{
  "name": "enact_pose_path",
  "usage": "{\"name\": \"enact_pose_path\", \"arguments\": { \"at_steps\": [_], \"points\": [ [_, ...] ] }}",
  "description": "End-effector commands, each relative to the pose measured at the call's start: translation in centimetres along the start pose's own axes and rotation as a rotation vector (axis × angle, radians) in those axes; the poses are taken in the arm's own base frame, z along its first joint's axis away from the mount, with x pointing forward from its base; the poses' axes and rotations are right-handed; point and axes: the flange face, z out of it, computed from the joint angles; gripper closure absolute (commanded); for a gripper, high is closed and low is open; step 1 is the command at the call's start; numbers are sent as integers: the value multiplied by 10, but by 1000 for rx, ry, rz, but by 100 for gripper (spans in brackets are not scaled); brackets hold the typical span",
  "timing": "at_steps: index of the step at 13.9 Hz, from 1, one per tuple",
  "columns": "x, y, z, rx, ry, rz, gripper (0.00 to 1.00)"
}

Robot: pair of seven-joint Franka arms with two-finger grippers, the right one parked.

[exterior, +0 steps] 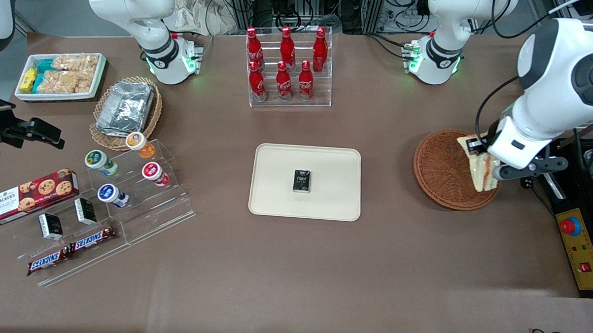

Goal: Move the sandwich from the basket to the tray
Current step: 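Carry the sandwich with the left gripper over to the white tray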

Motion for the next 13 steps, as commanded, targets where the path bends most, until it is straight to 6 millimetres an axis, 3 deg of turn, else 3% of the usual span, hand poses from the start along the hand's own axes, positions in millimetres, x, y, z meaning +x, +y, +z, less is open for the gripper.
{"name": "enact_pose_path", "arguments": {
  "at_steps": [1, 4, 8, 10, 12, 13],
  "points": [
    [3, 37, 10, -33, -35, 84, 100],
    [5, 90, 39, -56, -27, 147, 100],
    [8, 147, 85, -82, -35, 185, 100],
    [16, 166, 110, -111, -26, 178, 100],
    [17, 187, 133, -122, -22, 163, 100],
    [9, 209, 146, -106, -10, 177, 100]
  ]
}}
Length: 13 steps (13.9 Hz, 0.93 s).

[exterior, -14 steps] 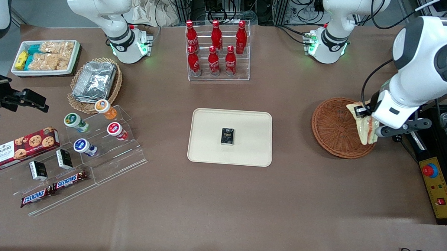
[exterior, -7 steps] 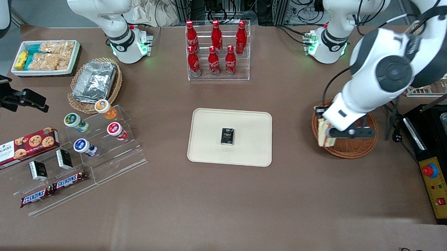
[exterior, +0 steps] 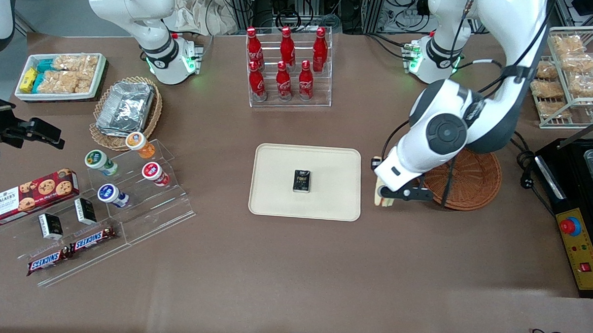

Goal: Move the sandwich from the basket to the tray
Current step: 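Carry the sandwich with the left gripper over to the white tray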

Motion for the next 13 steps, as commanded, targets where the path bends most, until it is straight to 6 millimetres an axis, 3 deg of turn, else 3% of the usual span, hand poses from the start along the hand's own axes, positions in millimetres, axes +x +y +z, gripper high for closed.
{"name": "enact_pose_path", "arguments": {
  "at_steps": [1, 4, 7, 13],
  "points": [
    [1, 40, 35, 32, 16, -7, 100],
    [-4, 67, 74, 76, 22, -10, 100],
    [-5, 79, 102, 106, 22, -3, 100],
    [4, 86, 141, 154, 92, 7, 100]
  ]
}}
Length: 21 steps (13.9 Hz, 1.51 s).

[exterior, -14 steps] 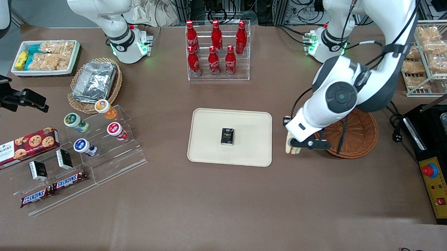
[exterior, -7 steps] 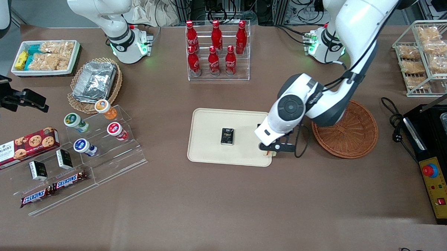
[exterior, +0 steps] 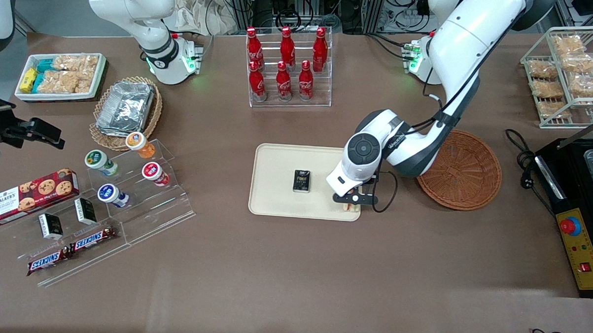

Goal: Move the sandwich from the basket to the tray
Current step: 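Carry the sandwich with the left gripper over to the white tray, then lower the sandwich onto the tray beside the black packet and release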

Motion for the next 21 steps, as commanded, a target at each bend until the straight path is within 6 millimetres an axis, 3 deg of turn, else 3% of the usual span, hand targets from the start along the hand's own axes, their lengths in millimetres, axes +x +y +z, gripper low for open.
{"name": "enact_pose_path", "arguments": {
  "at_steps": [1, 11, 12, 13, 21],
  "points": [
    [1, 18, 5, 35, 53, -3, 100],
    [-3, 34, 21, 18, 70, 39, 98],
    [-3, 34, 22, 16, 69, 38, 61],
    [-3, 35, 20, 11, 77, 33, 1],
    [0, 33, -4, 4, 102, -5, 0]
  ]
}}
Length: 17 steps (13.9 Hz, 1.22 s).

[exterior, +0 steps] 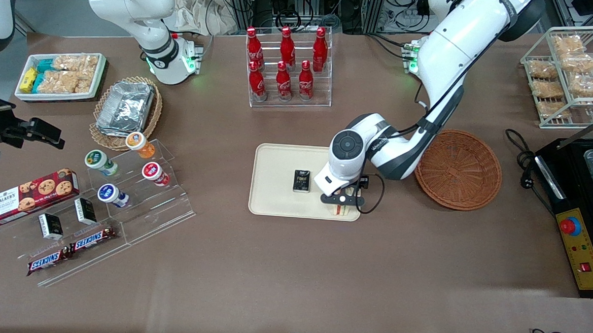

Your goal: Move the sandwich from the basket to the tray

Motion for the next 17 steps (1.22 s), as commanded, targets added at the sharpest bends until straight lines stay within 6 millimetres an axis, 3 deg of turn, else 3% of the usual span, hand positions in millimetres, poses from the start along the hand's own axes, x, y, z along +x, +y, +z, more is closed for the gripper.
{"name": "enact_pose_path", "arguments": {
  "at_steps": [1, 4, 7, 11, 16, 17],
  "points": [
    [3, 2, -23, 10, 31, -21, 0],
    [19, -9, -56, 50, 18, -57, 0],
    [34, -26, -127, -10, 10, -148, 0],
    [57, -86, -201, -58, 19, -277, 0],
    [71, -172, -256, -124, 0, -450, 0],
    [64, -181, -273, -110, 4, -462, 0]
  ]
}}
